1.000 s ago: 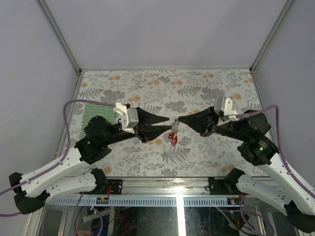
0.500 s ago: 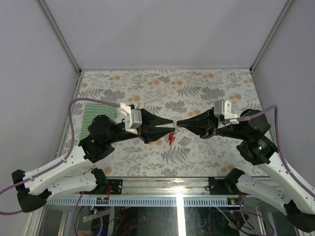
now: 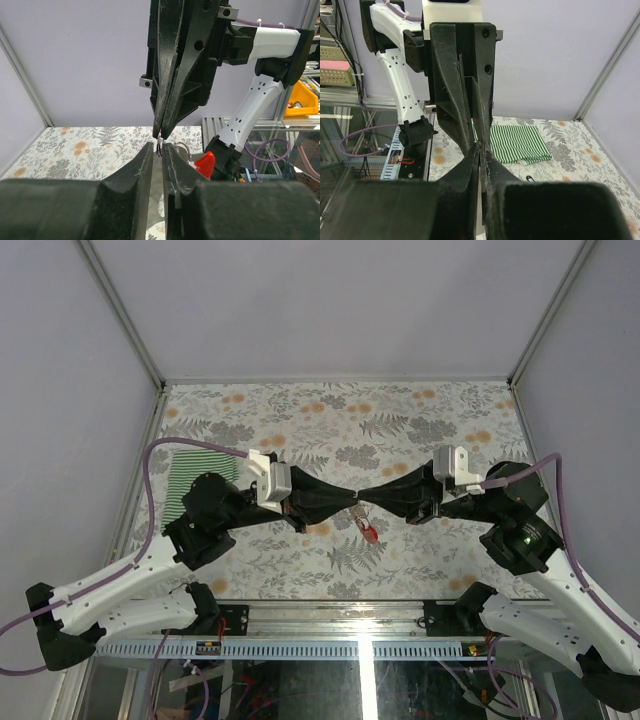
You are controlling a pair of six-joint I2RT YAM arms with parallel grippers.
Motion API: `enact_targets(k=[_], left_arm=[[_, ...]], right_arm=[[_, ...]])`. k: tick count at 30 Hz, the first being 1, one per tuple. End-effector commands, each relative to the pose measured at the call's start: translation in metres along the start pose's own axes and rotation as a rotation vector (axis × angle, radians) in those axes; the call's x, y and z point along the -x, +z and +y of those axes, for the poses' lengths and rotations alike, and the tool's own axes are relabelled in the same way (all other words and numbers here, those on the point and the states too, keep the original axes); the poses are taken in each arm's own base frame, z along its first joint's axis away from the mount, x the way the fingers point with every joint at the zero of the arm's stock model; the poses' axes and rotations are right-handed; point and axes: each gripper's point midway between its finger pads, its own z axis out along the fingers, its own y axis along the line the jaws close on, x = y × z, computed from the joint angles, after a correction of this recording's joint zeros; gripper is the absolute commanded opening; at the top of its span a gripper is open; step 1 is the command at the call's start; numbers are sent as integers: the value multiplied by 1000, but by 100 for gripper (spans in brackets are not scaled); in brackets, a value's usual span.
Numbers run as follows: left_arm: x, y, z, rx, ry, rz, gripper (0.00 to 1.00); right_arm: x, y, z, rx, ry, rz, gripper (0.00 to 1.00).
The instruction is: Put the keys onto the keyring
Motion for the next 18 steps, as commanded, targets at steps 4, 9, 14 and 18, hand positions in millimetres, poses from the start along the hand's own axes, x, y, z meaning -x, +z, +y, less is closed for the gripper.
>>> enact_targets(k=[4,9,14,18], left_arm=[[27,3,-2,-14,33,-68,1],[27,1,-4,-26,56,-42,0],[35,-6,-14,-66,106,-102,0],[44,-14,-26,-107,151,-210,0]], right_arm=[[34,0,10,60,-77,-80,0],[40,-3,12,58,-93,-81,7],[56,-11,12,22,-130,-100,27],[72,-18,12,-18,-152,-154,32]])
